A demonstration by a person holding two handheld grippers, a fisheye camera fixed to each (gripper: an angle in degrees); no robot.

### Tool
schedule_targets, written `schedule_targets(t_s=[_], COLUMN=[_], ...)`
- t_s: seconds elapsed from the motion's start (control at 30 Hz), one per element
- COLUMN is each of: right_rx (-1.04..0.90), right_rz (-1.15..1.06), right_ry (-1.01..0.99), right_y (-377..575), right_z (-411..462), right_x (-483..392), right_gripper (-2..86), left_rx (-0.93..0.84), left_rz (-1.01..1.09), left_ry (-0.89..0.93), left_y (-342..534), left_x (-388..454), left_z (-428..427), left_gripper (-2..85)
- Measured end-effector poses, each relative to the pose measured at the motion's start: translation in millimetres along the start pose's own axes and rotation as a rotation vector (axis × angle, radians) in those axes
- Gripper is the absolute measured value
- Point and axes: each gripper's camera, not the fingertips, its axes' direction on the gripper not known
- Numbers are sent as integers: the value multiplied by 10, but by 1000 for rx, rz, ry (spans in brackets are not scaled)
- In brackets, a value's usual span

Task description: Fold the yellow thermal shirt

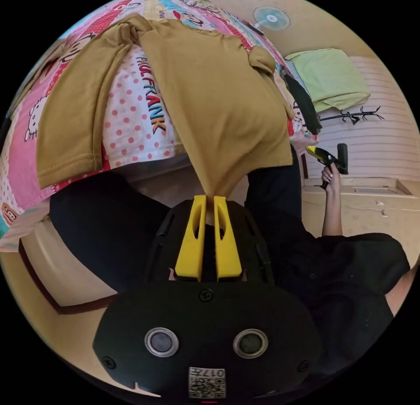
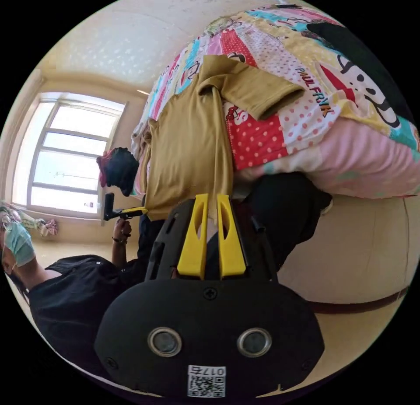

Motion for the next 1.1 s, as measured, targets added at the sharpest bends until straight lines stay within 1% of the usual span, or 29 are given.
schedule_targets(t_s=[0.03, 0.07, 0.1, 0.13, 0.17, 0.23, 0.27, 0.33, 0.37, 0.43, 0.5, 0.6, 0.7, 0.8, 0.87, 0.97, 1.03, 1.07, 1.1], right_rx=[69, 98, 148, 174, 184, 258, 285, 362, 375, 405, 482, 575, 599, 571, 568, 611, 682, 696, 705], right_rz=[36, 60, 107, 147, 161, 226, 249, 361, 388, 429, 440, 442, 452, 385, 352, 317, 235, 215, 190], right_ry=[-11, -9, -9, -32, -61, -239, -285, -435, -461, -548, -553, -561, -521, -471, -442, -295, -131, -82, 14], right_y=[-36, -59, -111, -168, -191, -206, -193, -128, -113, -52, 43, 84, 19, -110, -188, -335, -469, -513, -627], right_z=[-79, -109, -143, -133, -115, 4, 44, 236, 288, 461, 499, 515, 499, 385, 168, -538, -1260, -1437, -1717], right_x=[69, 110, 207, 325, 389, 681, 762, 1048, 1105, 1226, 1231, 1223, 1219, 1141, 1098, 980, 695, 596, 407], right_gripper=[86, 97, 132, 157, 163, 169, 167, 165, 166, 174, 170, 156, 127, 60, 46, 36, 32, 31, 30], left_rx=[0, -3, -3, -1, 13, 48, 76, 114, 135, 153, 161, 177, 162, 150, 148, 174, 184, 190, 196], left_rz=[3, 15, 26, 29, 36, 37, 36, 24, 11, 8, 36, 55, 58, 77, 87, 100, 106, 109, 110], left_ry=[-2, -12, -31, -42, -56, -52, -35, -8, 8, 59, 202, 306, 306, 315, 320, 324, 342, 360, 384], left_y=[-13, -38, -57, -63, -62, -36, -3, 47, 77, 94, 72, 27, -52, -136, -171, -173, -164, -157, -153], left_x=[-9, -14, -14, -15, -17, -37, -61, -125, -182, -275, -394, -498, -564, -617, -662, -756, -830, -883, -940], left_z=[-19, -54, -87, -106, -147, -218, -263, -311, -330, -327, -278, -199, -111, -48, -30, -19, 6, 31, 68], left_gripper=[36, 34, 27, 23, 9, -3, -6, -8, -9, -10, -10, -10, -10, -10, -10, -10, -10, -10, -10])
